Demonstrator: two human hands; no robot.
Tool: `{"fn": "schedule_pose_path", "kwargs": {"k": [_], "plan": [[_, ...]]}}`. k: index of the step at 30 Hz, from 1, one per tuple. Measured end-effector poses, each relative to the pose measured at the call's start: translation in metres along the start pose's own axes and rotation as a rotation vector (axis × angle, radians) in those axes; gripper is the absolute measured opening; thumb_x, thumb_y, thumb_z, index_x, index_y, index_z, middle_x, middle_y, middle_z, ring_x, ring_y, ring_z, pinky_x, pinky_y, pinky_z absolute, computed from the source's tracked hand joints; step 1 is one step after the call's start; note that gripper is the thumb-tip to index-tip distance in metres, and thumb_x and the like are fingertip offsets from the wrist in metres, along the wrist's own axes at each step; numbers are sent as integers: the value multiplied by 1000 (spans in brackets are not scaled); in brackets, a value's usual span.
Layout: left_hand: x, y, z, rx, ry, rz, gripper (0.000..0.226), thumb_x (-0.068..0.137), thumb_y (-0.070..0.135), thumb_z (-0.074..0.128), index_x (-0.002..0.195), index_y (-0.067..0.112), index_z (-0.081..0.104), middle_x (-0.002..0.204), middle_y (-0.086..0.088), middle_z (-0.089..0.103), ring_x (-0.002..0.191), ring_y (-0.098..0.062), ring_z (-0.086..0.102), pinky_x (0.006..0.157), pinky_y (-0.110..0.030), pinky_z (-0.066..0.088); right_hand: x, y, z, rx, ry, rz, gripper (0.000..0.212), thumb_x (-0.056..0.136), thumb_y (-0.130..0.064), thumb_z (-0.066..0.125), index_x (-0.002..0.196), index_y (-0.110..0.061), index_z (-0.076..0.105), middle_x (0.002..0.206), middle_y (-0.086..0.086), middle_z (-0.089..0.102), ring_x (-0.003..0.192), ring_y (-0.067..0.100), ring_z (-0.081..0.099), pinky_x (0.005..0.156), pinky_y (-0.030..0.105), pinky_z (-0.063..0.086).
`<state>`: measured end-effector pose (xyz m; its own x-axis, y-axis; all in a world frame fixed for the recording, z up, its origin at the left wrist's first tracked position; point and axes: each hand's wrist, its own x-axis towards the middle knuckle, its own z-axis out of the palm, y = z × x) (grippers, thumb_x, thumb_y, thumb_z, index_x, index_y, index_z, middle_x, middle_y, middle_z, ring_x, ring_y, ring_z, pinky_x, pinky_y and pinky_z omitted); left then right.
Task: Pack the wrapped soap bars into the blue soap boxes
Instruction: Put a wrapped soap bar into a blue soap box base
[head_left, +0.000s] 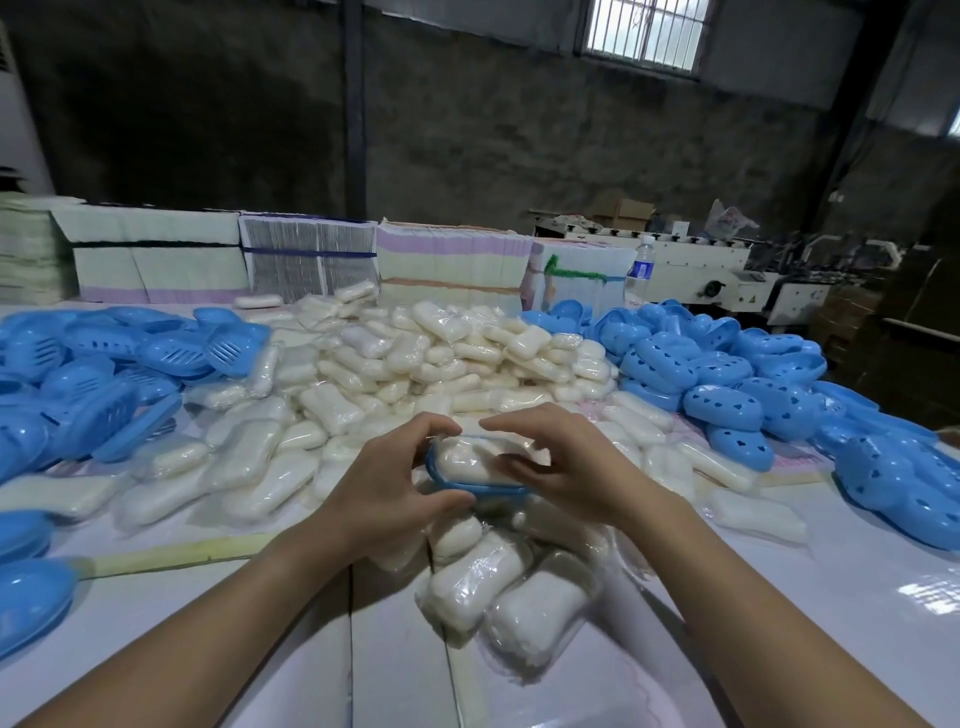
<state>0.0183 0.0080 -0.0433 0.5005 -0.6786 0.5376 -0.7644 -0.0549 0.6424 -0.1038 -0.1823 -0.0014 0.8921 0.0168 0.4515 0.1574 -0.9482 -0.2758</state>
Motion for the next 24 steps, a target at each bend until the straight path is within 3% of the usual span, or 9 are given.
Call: {"fn": "schedule_pose_path", "kwargs": {"k": [3, 7, 10, 14, 18, 24], "plan": [[0, -2, 2, 14, 10, -9, 61, 67, 24, 93, 111, 43, 55, 108, 15, 69, 101, -4, 68, 89, -16, 53, -10, 16, -4, 19, 29, 93, 33, 90, -29, 68, 123, -25, 67, 123, -8, 65, 113, 13, 54, 96, 27, 41], [0, -5, 3, 33, 17, -30, 68, 66, 25, 93, 127, 24, 62, 114, 9, 69, 105, -5, 67, 92, -9, 49, -18, 30, -3, 202, -37, 216, 33, 90, -24, 68, 122, -29, 67, 122, -14, 66, 112, 3, 57, 94, 30, 47], [0, -4, 4, 30, 18, -56, 73, 64, 23, 94, 130, 17, 64, 117, 7, 69, 106, -4, 67, 91, -6, 47, -21, 34, 4, 256, 1, 217, 34, 87, -21, 71, 119, -33, 69, 115, -14, 68, 108, 0, 58, 93, 31, 49], [1, -5, 4, 13, 24, -108, 74, 60, 20, 96, 128, 15, 68, 119, 7, 71, 106, -2, 67, 93, -8, 48, -20, 33, 12, 198, 51, 156, 29, 85, -17, 75, 110, -32, 73, 108, -11, 70, 103, 8, 61, 89, 31, 50], [1, -4, 5, -8, 26, -156, 75, 56, 17, 97, 125, 15, 70, 122, 10, 69, 106, 1, 66, 89, -4, 46, -21, 35, 15, 206, 51, 102, 27, 86, -17, 73, 110, -30, 74, 103, -25, 62, 104, 6, 59, 88, 25, 49], [0, -1, 4, -6, 4, -142, 66, 58, 20, 97, 119, 19, 71, 108, 9, 73, 97, 5, 68, 85, -6, 49, -20, 35, 15, 264, 19, 176, 30, 89, -16, 70, 114, -32, 71, 107, -24, 60, 110, 9, 56, 92, 29, 48]]}}
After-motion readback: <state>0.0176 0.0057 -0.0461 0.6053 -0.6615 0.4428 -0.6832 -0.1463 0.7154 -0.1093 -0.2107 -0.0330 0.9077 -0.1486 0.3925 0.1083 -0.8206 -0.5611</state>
